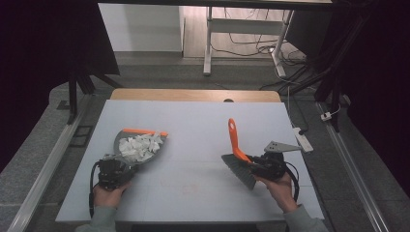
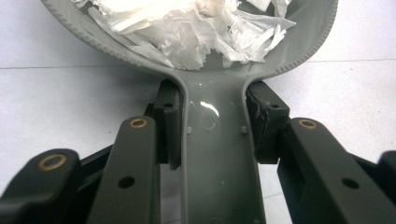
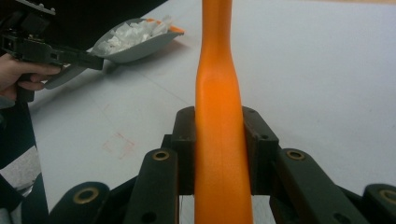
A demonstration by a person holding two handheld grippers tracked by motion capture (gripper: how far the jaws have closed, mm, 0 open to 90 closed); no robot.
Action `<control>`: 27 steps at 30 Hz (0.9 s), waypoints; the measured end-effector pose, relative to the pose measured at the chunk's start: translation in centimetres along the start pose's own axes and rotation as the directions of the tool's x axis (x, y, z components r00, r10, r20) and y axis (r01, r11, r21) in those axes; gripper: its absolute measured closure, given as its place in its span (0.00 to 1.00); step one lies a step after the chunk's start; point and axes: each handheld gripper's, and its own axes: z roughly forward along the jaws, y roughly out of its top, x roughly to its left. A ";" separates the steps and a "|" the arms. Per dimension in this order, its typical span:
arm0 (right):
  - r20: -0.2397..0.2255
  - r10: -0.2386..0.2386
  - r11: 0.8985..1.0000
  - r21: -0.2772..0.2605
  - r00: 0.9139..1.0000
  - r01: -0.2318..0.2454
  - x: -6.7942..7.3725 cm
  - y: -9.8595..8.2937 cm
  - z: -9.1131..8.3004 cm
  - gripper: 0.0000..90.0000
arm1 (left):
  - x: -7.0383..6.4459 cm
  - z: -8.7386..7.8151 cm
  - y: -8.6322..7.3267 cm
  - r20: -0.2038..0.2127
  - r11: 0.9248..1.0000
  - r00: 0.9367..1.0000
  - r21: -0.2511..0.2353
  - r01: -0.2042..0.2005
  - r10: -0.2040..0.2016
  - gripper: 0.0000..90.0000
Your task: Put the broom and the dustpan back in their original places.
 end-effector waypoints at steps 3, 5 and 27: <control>0.004 0.029 0.999 0.023 1.000 -0.029 -0.5 -0.3 0.4 0.77 | -0.3 0.4 -0.1 -0.014 1.000 1.000 0.008 0.002 -0.002 0.68; 0.015 0.036 0.999 0.037 0.999 -0.037 -0.7 -0.5 0.6 0.77 | -0.3 0.5 0.0 -0.022 1.000 1.000 0.011 0.008 -0.007 0.68; 0.146 0.047 0.989 0.133 0.988 -0.067 -3.2 -0.6 1.8 0.75 | -0.8 0.7 -0.2 0.004 1.000 1.000 0.018 -0.016 0.016 0.50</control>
